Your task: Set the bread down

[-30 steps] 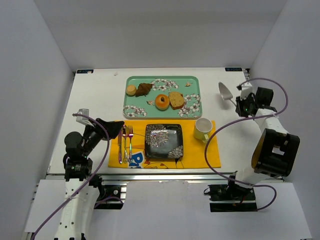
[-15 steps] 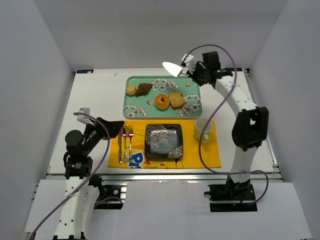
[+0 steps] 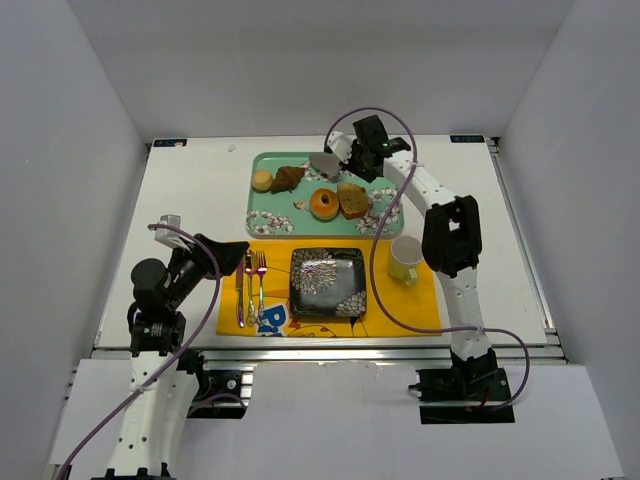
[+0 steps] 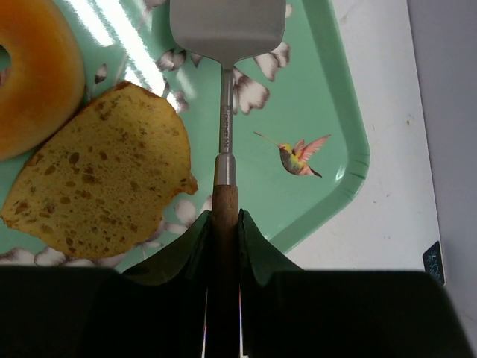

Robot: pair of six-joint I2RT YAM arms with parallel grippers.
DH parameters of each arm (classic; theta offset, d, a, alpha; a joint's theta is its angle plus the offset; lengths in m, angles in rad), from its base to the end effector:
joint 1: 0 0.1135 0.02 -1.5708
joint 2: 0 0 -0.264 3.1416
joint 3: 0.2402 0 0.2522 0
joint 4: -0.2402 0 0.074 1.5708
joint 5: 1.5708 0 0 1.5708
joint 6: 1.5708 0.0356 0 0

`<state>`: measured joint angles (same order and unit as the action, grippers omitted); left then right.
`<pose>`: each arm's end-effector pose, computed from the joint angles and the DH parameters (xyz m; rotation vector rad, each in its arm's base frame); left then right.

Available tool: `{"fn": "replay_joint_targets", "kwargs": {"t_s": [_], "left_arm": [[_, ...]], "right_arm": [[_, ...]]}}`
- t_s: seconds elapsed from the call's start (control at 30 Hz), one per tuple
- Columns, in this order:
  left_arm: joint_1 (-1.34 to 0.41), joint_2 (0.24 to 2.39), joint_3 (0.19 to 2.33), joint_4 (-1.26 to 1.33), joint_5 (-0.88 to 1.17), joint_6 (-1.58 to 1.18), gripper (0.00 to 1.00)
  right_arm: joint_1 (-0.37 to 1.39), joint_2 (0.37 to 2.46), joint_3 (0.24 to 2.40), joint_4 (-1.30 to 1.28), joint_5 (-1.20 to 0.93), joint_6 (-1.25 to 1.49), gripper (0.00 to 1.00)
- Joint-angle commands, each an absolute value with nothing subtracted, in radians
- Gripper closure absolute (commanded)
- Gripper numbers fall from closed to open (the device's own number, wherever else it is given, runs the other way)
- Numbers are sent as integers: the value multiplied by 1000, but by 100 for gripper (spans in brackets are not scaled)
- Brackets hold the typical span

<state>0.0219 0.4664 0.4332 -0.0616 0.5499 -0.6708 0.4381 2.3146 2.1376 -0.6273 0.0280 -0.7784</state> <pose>0.1353 -0.0156 0.2742 -0.1654 1.7323 -0.9394 0.4772 0.2224 0.2448 -1.3509 1.9637 -0.1956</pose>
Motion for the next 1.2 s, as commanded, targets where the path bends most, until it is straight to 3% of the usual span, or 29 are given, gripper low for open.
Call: {"fn": "replay_joint_targets", "kwargs": {"t_s": [0.0, 0.37, 1.17], "left_arm": [[17, 476, 453, -78, 546, -655, 23], [18, 485, 459, -81, 543, -657, 23], [17, 492, 480, -110, 538, -646, 23]], "right_arm": [[462, 2321, 2203, -583, 75, -810, 100], [497, 2399, 2230, -552, 97, -864, 100], [529, 2427, 2238, -618, -86, -962, 100]]}}
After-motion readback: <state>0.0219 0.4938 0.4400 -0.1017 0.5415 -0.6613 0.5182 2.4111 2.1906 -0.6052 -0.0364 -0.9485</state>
